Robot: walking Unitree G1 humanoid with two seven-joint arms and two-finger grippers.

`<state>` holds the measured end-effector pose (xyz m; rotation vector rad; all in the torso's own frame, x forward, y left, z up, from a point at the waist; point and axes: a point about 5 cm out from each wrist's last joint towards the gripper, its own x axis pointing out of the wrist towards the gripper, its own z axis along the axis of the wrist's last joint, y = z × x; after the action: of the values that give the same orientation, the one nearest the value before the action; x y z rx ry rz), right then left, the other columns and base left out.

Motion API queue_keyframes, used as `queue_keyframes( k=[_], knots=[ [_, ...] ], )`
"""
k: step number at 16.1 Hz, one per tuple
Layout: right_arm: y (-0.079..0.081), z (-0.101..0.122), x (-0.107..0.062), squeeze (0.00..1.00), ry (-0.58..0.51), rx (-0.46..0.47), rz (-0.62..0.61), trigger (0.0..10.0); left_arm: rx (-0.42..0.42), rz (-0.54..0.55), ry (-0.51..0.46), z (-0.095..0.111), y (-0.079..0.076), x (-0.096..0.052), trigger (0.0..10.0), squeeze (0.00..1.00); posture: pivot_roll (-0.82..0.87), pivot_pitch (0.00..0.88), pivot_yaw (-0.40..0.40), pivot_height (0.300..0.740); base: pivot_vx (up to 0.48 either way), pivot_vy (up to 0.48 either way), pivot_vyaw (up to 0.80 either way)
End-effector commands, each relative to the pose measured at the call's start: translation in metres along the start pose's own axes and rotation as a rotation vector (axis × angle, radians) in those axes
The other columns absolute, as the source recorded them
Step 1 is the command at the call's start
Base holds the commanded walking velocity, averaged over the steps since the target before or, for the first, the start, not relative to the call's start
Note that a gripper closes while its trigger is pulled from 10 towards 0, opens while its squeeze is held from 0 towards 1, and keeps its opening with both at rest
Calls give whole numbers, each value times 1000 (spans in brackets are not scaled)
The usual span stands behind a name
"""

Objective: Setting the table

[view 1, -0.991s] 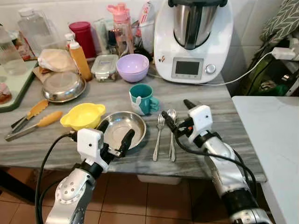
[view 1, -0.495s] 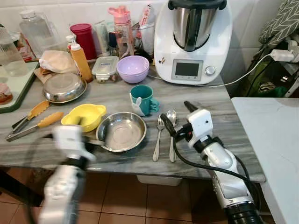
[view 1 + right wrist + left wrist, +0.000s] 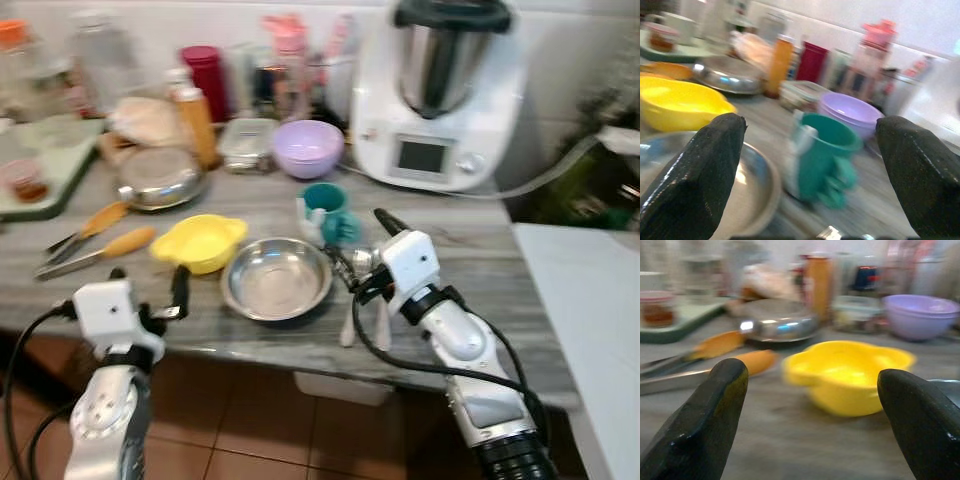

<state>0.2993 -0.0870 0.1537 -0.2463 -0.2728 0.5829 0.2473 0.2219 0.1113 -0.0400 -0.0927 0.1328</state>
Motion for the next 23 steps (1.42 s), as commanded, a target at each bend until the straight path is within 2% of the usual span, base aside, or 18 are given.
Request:
queue_keyframes(
  k=[1, 2, 4, 7, 8, 14, 16, 21, 23],
  knots=[
    [1, 9, 2, 600, -26, -24, 22, 10000, 9, 33, -8, 1, 1, 0, 10000, 0, -41, 0, 14, 740, 0, 0, 800],
    [1, 9, 2, 565, -25, -27, 24, 10000, 12, 44, -5, 0, 2, 0, 10000, 0, -41, 0, 13, 740, 0, 0, 800],
    [1, 11, 3, 384, -33, -46, 28, 10000, -9, 123, 3, -4, 16, -2, 10000, 0, -43, 0, 8, 740, 0, 0, 800],
    [3, 12, 4, 200, -36, -46, 43, 10000, 22, 159, -4, -3, 21, -3, 10000, 0, -44, 0, 5, 740, 0, 0, 800],
    [3, 11, 4, 0, -33, -52, 48, 10000, 25, 164, -4, -3, 20, -3, 10000, 0, -44, 0, 3, 740, 0, 0, 800],
    [5, 12, 6, 0, -32, -51, 57, 10000, 68, 210, 11, -8, 24, -3, 10000, 0, -45, 0, 3, 740, 0, 0, 800],
    [8, 10, 5, 0, -27, -54, 66, 10000, 76, 266, 37, -14, 32, -9, 10000, 0, -35, 0, 3, 740, 0, 0, 800],
    [13, 9, 6, 0, -26, -48, 83, 10000, 128, 297, 53, -18, 42, -18, 10000, 0, -11, 0, 3, 740, 0, 0, 800],
    [15, 8, 7, 0, -26, -45, 89, 10000, 121, 325, 62, -19, 45, -21, 10000, 0, -8, 0, 3, 740, 0, 0, 800]
  ],
)
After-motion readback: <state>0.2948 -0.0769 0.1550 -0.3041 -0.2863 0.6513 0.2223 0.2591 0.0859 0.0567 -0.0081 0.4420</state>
